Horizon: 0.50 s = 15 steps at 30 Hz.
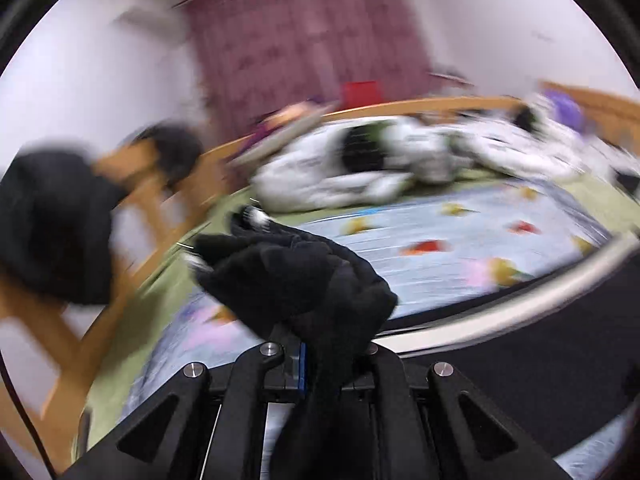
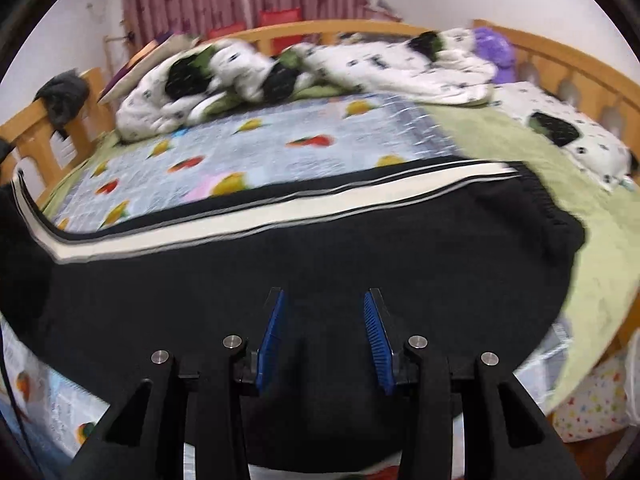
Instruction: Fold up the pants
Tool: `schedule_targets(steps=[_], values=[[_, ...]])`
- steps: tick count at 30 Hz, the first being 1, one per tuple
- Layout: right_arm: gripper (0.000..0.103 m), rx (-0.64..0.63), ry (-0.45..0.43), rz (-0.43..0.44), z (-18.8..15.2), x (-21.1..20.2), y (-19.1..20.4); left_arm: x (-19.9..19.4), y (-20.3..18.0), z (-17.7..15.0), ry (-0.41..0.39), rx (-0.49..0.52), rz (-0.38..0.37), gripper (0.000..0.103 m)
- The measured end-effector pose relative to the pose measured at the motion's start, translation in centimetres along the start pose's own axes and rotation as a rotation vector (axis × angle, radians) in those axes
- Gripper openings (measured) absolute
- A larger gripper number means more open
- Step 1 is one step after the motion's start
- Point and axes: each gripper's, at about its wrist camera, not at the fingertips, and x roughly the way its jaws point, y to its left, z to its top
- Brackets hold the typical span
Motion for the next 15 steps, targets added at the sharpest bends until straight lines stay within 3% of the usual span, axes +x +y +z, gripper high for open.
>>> schedule_targets(steps=[5, 9, 12, 14, 15], values=[[0.04, 0.181, -0.049, -0.015, 0.1, -1.6, -6.4, -0.7, -12.8, -0.6, -0.006, 0.174, -0.144, 0.009], [0.04, 0.342, -0.075, -0.003, -0.6, -2.9, -11.6, 0.2, -20.3, -3.6, 0.177, 0.169, -0.348, 0.009], [0.04, 0.386, -0.079, -0.022, -0.9, -3.1, -13.6, 1.0, -23.5, -6.4, 0.256, 0.184, -0.34, 0.009], [0.04, 0.394, -0.076, -0.017, -1.0, -2.9, -13.9, 0.6, -23.4, -7.3, 0.251, 0.193, -0.369, 0.014], [0.04, 0.394, -0.07, -0.005, -1.0, -2.7, -13.9, 0.2, -22.7, -7.5, 0.252, 0.195, -0.406, 0.024]])
